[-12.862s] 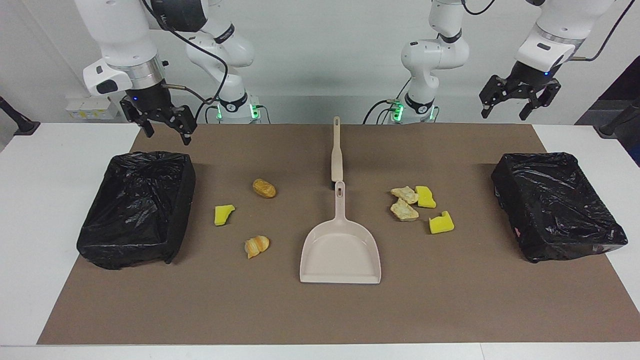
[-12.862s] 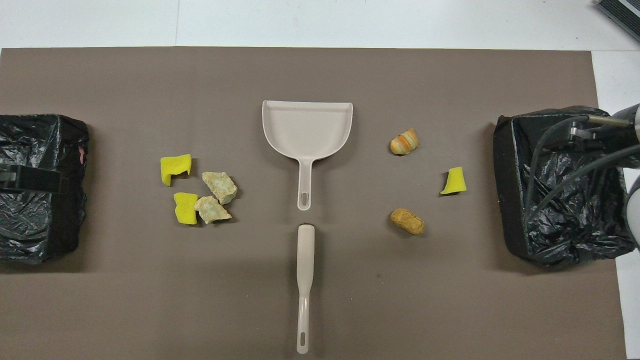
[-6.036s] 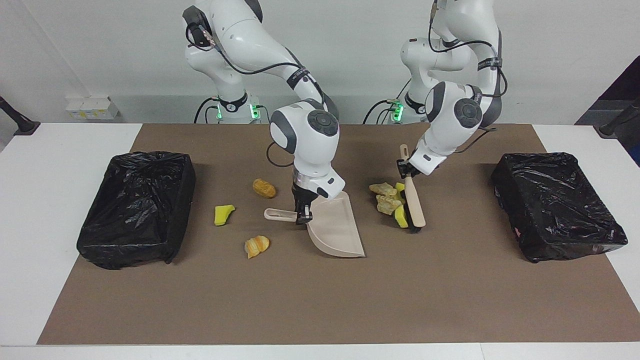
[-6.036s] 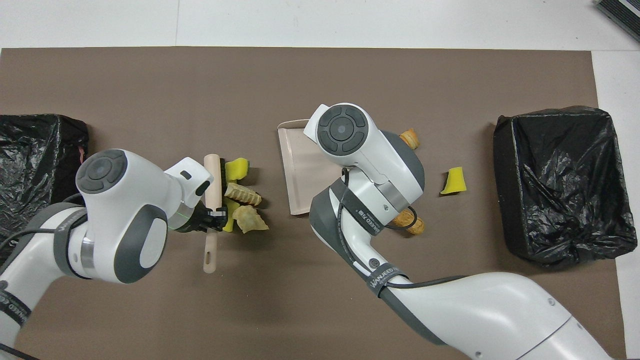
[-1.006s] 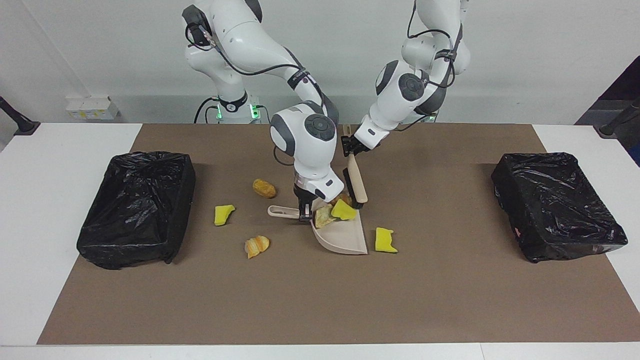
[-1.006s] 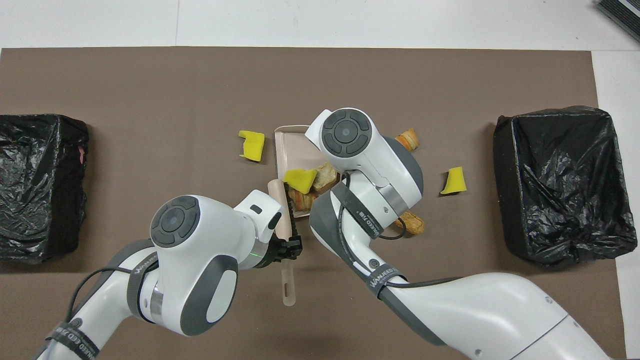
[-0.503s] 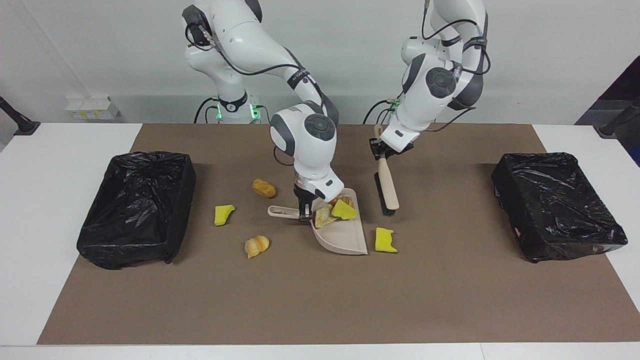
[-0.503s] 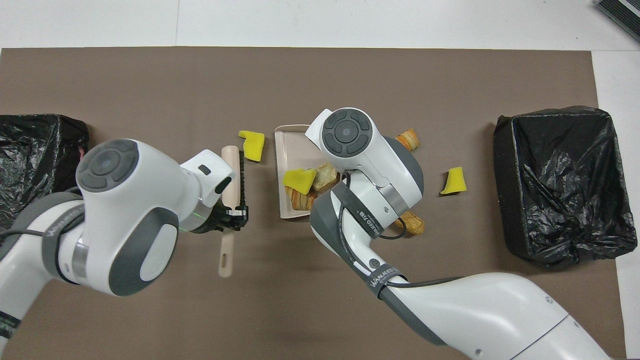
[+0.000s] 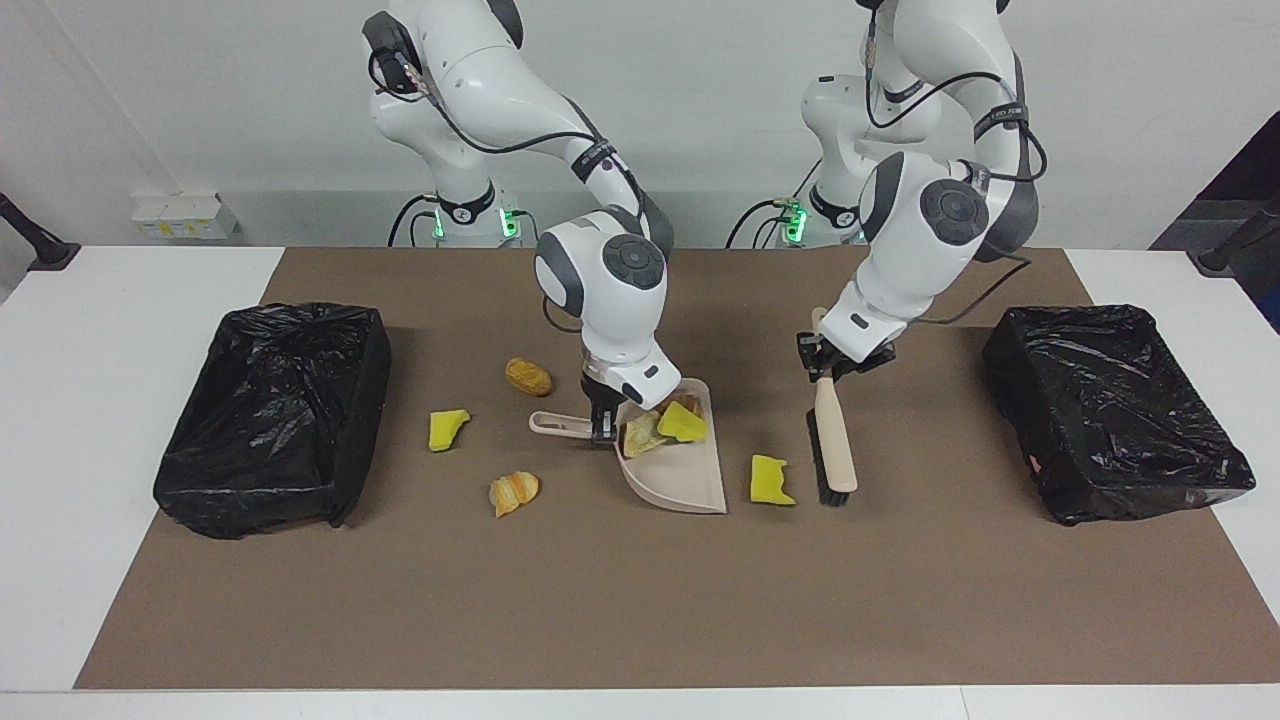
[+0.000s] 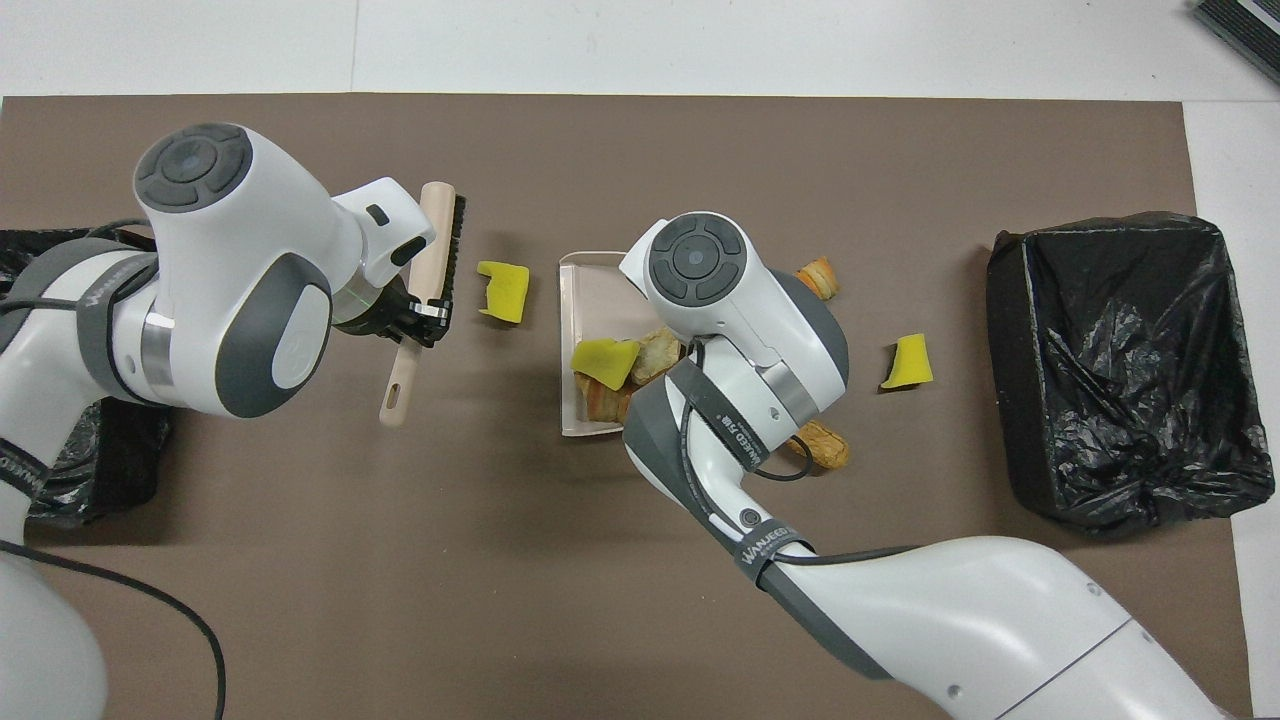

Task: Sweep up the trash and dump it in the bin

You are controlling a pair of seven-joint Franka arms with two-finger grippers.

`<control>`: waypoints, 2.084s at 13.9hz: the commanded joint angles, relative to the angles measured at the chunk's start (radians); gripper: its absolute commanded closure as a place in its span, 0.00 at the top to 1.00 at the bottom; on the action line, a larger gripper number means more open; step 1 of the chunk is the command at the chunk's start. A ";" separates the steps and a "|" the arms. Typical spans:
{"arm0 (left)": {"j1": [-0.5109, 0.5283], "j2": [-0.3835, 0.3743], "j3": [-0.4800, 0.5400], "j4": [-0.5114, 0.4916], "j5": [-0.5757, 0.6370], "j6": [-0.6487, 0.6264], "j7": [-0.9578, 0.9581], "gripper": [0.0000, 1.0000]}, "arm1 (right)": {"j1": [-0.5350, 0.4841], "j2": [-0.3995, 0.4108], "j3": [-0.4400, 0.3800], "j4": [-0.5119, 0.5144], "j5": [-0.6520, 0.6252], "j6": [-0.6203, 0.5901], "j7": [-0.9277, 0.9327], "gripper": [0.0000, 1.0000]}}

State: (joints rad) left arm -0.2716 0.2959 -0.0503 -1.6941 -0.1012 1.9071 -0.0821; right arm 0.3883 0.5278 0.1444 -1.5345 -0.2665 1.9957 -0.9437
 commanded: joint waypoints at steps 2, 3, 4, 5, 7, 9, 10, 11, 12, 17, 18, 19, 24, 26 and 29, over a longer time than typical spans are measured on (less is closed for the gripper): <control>-0.001 0.006 -0.013 -0.042 0.015 0.003 0.027 0.00 | 0.004 0.029 0.006 0.025 0.006 -0.018 0.040 0.00; -0.001 0.003 -0.013 -0.056 0.014 0.009 0.027 0.00 | 0.004 0.029 0.006 0.027 0.006 -0.009 0.042 0.00; -0.001 0.000 -0.014 -0.077 0.012 0.015 0.027 0.00 | 0.004 0.029 0.006 0.027 0.004 -0.008 0.043 0.00; -0.004 0.000 -0.016 -0.103 0.009 0.044 0.027 0.00 | 0.006 0.027 0.006 0.025 0.004 -0.005 0.045 0.00; -0.017 -0.023 -0.020 -0.166 -0.031 0.093 0.028 0.00 | 0.006 0.026 0.007 0.025 0.001 0.003 0.049 0.00; -0.046 -0.055 -0.022 -0.220 -0.058 0.096 0.024 0.00 | 0.007 0.026 0.007 0.025 -0.002 0.003 0.045 0.00; -0.073 -0.073 -0.022 -0.246 -0.075 0.090 0.018 0.00 | 0.006 0.026 0.007 0.025 -0.004 0.002 0.036 0.00; -0.102 -0.090 -0.022 -0.272 -0.103 0.089 -0.002 0.00 | 0.006 0.026 0.007 0.025 -0.005 0.002 0.033 0.00; -0.138 -0.102 -0.022 -0.283 -0.132 0.089 -0.037 0.00 | 0.006 0.026 0.007 0.025 -0.005 0.002 0.029 0.00; -0.219 -0.113 -0.020 -0.268 -0.186 0.072 -0.120 0.00 | -0.005 0.026 0.007 0.025 0.001 0.008 -0.016 0.00; -0.209 -0.127 -0.019 -0.263 -0.186 0.047 -0.120 0.00 | -0.008 0.026 0.007 0.025 0.000 0.015 -0.020 0.00; -0.201 -0.136 -0.014 -0.254 -0.186 0.024 -0.117 0.00 | -0.009 0.027 0.007 0.024 0.001 0.034 -0.021 0.00; -0.179 -0.165 -0.009 -0.204 -0.184 -0.037 -0.148 0.00 | -0.025 0.029 0.007 0.014 0.012 0.089 -0.056 0.00; -0.175 -0.205 -0.006 -0.190 -0.183 -0.060 -0.148 0.00 | -0.026 0.029 0.007 0.011 0.013 0.107 -0.056 0.00; -0.144 -0.279 0.021 -0.173 -0.183 -0.166 -0.148 0.00 | -0.032 0.029 0.007 0.004 0.013 0.124 -0.058 0.00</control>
State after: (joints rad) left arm -0.4460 0.0809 -0.0388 -1.8697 -0.2737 1.8199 -0.2243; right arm 0.3725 0.5414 0.1456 -1.5277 -0.2615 2.0729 -0.9755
